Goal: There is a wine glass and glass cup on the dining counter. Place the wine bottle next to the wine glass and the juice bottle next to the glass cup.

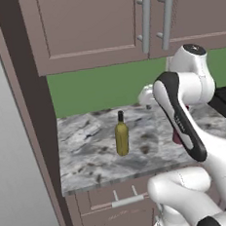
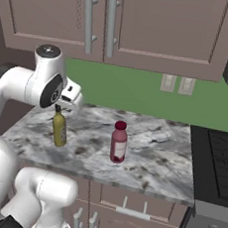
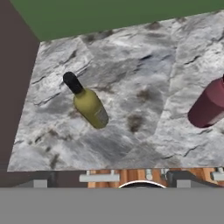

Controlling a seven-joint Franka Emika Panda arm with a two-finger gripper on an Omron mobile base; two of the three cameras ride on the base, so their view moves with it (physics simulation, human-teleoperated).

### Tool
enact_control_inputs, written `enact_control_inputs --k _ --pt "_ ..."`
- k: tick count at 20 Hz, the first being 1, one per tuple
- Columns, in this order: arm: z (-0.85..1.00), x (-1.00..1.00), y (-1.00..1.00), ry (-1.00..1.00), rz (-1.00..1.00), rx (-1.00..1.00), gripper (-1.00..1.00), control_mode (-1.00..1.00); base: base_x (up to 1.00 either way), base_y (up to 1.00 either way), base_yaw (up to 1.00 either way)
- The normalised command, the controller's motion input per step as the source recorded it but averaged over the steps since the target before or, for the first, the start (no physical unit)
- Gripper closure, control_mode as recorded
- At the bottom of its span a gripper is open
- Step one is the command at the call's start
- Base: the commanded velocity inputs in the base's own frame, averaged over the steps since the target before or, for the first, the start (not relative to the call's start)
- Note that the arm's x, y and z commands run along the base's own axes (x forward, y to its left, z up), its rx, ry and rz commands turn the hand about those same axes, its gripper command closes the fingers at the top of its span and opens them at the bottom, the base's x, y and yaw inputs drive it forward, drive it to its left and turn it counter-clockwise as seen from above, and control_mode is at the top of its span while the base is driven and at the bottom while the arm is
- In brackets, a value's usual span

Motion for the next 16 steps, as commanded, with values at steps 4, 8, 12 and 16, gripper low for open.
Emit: enact_control_inputs --k 4,8,12,16 --pt "-0.04 -0.19 0.26 0.0 -0.16 0.11 -1.0 -1.0 0.0 0.0 0.0" --pt "-0.04 -0.24 0.24 0.03 -0.18 0.13 -1.0 -1.0 0.0 0.0 0.0" --pt "-0.08 -0.25 0.23 0.05 -0.17 0.11 -1.0 -1.0 0.0 0.0 0.0" --pt "-0.11 -0.21 0.23 0.04 -0.15 0.08 -1.0 -1.0 0.0 0.0 0.0"
